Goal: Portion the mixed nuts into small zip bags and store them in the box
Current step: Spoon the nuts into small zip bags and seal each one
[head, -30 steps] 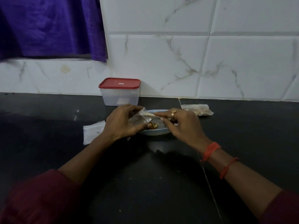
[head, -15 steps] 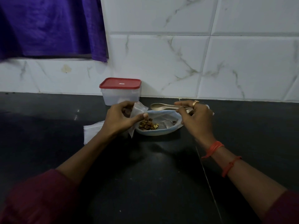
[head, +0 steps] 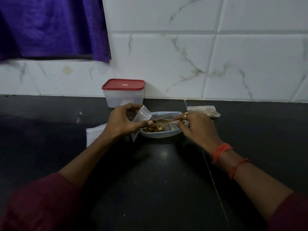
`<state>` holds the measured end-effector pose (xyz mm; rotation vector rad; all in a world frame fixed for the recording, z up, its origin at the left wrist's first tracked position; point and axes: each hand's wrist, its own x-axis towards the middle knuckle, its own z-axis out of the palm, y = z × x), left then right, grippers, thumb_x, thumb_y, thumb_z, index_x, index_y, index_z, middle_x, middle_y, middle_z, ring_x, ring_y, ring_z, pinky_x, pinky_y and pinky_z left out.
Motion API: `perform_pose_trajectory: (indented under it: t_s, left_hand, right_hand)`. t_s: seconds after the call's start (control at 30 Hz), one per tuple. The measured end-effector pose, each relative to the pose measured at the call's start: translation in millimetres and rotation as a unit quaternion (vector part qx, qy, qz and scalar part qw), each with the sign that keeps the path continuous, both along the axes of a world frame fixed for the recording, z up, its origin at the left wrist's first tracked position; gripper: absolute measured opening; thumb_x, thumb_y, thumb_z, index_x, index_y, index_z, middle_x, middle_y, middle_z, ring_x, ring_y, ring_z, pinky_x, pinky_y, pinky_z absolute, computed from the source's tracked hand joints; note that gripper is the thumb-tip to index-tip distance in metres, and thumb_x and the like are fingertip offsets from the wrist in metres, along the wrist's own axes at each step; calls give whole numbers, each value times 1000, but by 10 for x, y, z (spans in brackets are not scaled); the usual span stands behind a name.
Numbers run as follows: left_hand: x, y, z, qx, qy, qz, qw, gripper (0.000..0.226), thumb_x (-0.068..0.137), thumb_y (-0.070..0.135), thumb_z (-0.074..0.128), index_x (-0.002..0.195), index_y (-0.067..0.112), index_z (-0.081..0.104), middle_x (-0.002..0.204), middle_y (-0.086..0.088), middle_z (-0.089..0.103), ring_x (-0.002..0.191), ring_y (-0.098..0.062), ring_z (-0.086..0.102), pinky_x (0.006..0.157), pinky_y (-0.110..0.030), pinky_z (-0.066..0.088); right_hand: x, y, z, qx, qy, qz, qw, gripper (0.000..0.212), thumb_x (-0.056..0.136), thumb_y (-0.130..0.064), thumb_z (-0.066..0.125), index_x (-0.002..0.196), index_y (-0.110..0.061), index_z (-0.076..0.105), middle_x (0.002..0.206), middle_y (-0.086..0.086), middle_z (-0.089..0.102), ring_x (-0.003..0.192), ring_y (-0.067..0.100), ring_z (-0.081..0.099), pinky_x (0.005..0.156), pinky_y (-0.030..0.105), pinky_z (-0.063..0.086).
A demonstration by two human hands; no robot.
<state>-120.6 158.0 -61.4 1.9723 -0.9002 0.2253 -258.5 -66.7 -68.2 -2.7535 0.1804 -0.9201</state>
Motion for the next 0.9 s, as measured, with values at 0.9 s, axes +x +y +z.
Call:
perform_pose_trajectory:
  t_s: [0.9]
  left_hand:
    - [-12,-7,12,41,5,-13,999,72,69,41,84,134,19,60,116,3,65,87,-4,62,65,-11,50]
  right_hand:
    - [107,65,-91,233,54,-62,969,25,85,-41,57,86,-28,79,82,-3,72,85,23,67,74,38,56]
